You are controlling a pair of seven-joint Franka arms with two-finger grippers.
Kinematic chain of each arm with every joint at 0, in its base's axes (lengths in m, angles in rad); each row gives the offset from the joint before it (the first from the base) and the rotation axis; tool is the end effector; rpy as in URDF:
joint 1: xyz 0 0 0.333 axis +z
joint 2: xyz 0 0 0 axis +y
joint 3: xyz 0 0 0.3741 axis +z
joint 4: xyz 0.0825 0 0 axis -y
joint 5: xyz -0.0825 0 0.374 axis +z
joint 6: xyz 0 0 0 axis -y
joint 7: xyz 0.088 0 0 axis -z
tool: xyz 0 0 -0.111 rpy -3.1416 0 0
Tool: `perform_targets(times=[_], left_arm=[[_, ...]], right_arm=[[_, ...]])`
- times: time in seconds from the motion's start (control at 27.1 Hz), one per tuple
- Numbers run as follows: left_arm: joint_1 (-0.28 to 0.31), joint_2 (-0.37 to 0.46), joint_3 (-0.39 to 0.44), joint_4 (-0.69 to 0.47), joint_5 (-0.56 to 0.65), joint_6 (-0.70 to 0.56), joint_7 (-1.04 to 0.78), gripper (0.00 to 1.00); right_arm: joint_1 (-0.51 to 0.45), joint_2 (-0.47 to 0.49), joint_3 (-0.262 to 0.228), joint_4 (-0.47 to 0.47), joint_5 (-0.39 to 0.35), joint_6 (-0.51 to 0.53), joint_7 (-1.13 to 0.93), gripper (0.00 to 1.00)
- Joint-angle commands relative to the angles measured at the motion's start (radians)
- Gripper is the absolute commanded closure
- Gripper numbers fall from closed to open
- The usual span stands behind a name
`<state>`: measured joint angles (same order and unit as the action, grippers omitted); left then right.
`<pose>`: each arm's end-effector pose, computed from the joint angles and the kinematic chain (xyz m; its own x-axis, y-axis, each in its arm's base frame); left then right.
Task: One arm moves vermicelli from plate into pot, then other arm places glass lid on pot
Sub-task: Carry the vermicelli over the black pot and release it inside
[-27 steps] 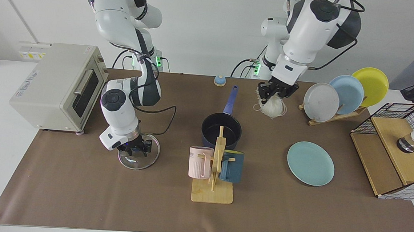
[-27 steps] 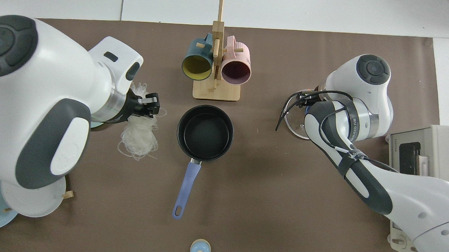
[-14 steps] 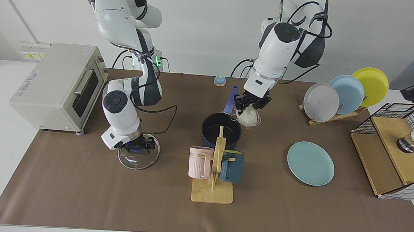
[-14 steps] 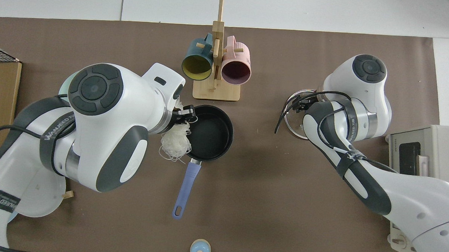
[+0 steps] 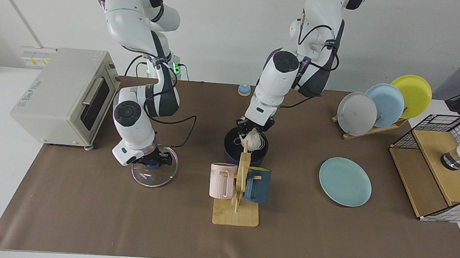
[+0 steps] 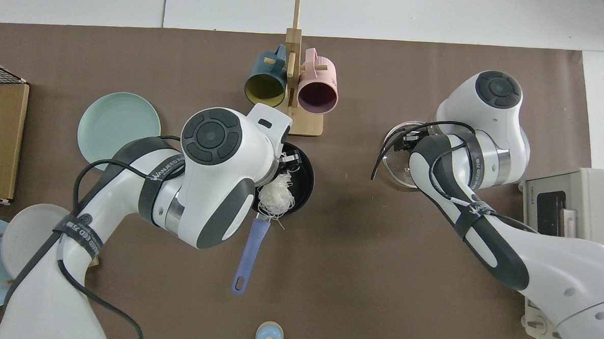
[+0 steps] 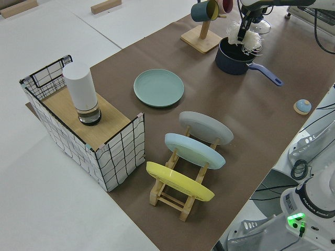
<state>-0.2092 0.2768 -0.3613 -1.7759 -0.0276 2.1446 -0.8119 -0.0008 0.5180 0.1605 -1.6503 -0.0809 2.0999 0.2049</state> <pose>0.5554 -0.3314 0.4781 0.9632 0.2685 -0.0145 0.2673 -0.9501 0.1607 0.6869 0.0895 0.3618 0.9979 -0.0205 -0.0619 -0.0205 -0.9998 0.0006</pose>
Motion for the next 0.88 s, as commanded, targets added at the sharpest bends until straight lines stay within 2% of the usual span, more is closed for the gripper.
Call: perform_targets(times=[0.0, 0.22, 0.44, 0.48, 0.55, 0.63, 0.66, 0.74, 0.77, 0.85], left_arm=[[-0.03, 0.035, 0.01, -0.006, 0.046, 0.037, -0.049, 1.0], [-0.021, 0.07, 0.015, -0.01, 0.061, 0.08, -0.042, 1.0], [-0.018, 0.078, 0.013, -0.023, 0.072, 0.089, -0.039, 1.0], [-0.018, 0.081, 0.015, -0.026, 0.072, 0.089, -0.038, 0.96], [-0.016, 0.084, 0.015, -0.028, 0.072, 0.093, -0.036, 0.84], [-0.016, 0.084, 0.015, -0.028, 0.072, 0.095, -0.036, 0.67], [-0.015, 0.085, 0.016, -0.028, 0.071, 0.096, -0.035, 0.55], [-0.004, 0.088, 0.018, -0.027, 0.066, 0.095, -0.036, 0.21], [-0.004, 0.09, 0.018, -0.023, 0.064, 0.093, -0.044, 0.12], [-0.004, 0.088, 0.018, -0.016, 0.064, 0.09, -0.046, 0.02]], right_arm=[[-0.012, -0.032, 0.01, 0.009, 0.006, -0.031, -0.036, 1.0], [-0.013, -0.082, 0.01, 0.01, 0.007, -0.052, -0.036, 1.0], [-0.01, -0.154, 0.01, 0.007, 0.007, -0.126, -0.036, 1.0], [-0.008, -0.168, 0.01, 0.007, 0.009, -0.142, -0.036, 1.0], [-0.005, -0.197, 0.01, 0.001, 0.01, -0.17, -0.033, 1.0], [-0.004, -0.231, 0.01, -0.017, 0.015, -0.189, -0.028, 1.0], [-0.002, -0.243, 0.013, -0.032, 0.015, -0.19, -0.024, 1.0], [0.008, -0.263, 0.014, -0.071, 0.016, -0.167, -0.022, 1.0], [0.013, -0.272, 0.014, -0.094, 0.016, -0.146, -0.022, 1.0], [0.015, -0.302, 0.014, -0.159, 0.016, -0.078, -0.018, 1.0]])
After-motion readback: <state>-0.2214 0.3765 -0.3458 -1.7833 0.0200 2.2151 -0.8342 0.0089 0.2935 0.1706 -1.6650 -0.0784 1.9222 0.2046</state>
